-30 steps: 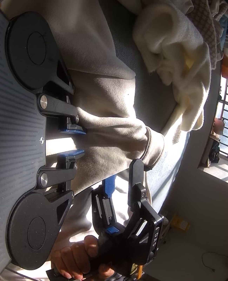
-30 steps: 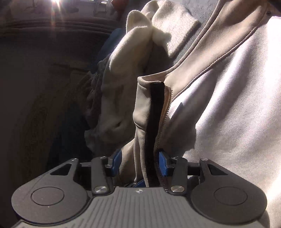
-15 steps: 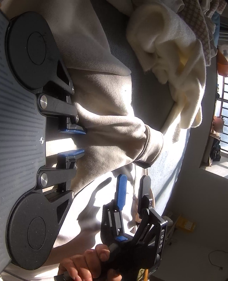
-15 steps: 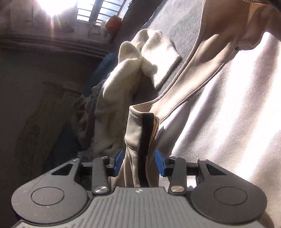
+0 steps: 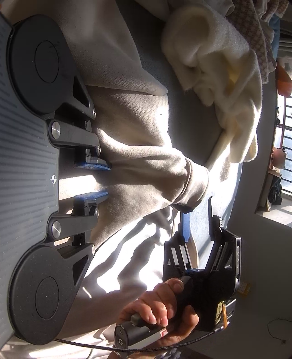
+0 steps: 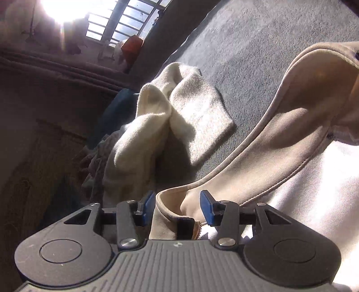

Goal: Fold clothes

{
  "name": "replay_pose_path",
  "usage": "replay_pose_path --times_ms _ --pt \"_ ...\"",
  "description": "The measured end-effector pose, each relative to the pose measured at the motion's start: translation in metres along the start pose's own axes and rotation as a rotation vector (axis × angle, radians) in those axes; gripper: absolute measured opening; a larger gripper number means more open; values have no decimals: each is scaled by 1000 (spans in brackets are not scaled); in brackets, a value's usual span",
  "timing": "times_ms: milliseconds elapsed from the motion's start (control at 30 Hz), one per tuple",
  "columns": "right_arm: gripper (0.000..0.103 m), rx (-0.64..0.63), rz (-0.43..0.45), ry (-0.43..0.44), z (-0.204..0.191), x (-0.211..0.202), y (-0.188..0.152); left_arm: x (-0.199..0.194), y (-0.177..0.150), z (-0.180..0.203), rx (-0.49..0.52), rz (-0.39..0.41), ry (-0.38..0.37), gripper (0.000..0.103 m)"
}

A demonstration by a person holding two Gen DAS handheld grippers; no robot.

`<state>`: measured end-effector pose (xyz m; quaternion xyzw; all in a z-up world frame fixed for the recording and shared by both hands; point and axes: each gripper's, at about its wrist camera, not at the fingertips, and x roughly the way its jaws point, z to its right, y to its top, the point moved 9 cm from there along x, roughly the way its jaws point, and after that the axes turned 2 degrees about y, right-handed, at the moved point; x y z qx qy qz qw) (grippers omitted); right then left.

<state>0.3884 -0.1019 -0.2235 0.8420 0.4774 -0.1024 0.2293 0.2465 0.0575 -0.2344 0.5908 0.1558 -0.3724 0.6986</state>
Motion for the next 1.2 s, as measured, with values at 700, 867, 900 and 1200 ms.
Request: replay_pose_path --times_ms 700,867,900,1200 --pt "13 -629 -30 -252 -66 -4 -32 0 -1 2 0 -5 12 22" --pt "8 -859 2 -357 -100 -10 -35 -4 5 12 59 -21 64 25" --pt "8 -899 4 -384 -103 -8 -37 -7 6 16 84 -15 81 25" --pt "7 -1112 1 -534 -113 2 -52 -19 3 72 522 161 181 26"
